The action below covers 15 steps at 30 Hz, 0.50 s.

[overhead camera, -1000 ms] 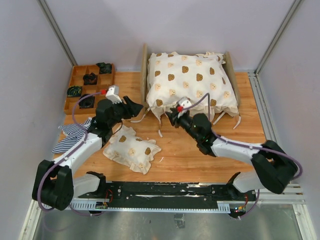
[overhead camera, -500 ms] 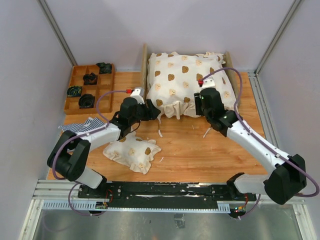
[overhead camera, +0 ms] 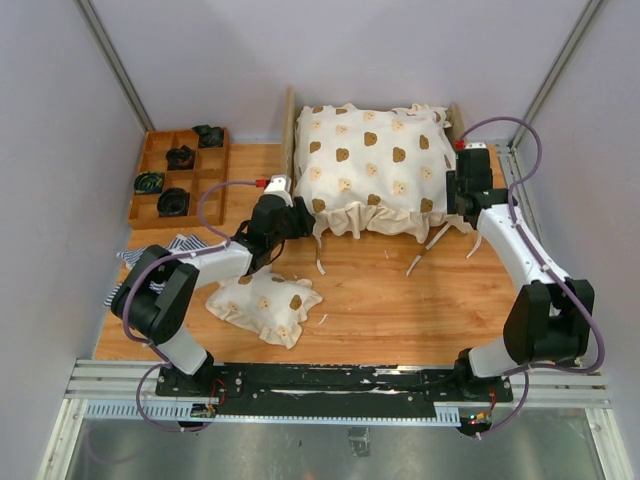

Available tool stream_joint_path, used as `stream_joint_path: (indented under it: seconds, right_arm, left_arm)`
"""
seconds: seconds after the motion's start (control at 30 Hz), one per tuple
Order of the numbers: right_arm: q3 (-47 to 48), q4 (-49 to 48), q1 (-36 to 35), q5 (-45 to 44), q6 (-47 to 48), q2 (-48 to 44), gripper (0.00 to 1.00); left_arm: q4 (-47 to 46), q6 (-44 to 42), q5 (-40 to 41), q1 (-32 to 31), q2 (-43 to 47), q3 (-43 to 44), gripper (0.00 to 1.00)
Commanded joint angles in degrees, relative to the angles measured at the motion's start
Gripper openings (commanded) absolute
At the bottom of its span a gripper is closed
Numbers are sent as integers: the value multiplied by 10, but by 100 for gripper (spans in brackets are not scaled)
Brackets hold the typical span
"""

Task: Set up the pet bed

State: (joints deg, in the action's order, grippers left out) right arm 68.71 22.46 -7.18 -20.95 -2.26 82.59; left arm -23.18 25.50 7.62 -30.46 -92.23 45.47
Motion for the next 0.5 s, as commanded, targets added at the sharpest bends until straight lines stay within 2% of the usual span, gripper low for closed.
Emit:
stream_joint_path:
  seconds: [0.0, 0.13, 0.2, 0.27, 0.4, 0.47]
  right_arm:
    - [-1, 41, 33, 18, 14, 19, 52]
    - [-24, 15, 41, 10, 21, 13, 51]
    - [-35, -4, 46, 9, 24, 12, 49]
    - [-46, -25, 53, 4, 31, 13, 44]
    - [-55, -42, 67, 2, 37, 14, 27]
    - [-59, -50, 71, 4, 40, 14, 20]
  left_arm:
    - [-57, -8, -22, -3, -14, 12, 57]
    - [-60, -3, -17, -4, -32, 19, 57]
    - [-58, -4, -3, -4, -32, 17, 51]
    - [-57, -5, 17, -4, -24, 8, 39]
    - [-48, -19, 71, -4, 7, -11, 11]
    - [-33, -32, 98, -4, 17, -11, 1]
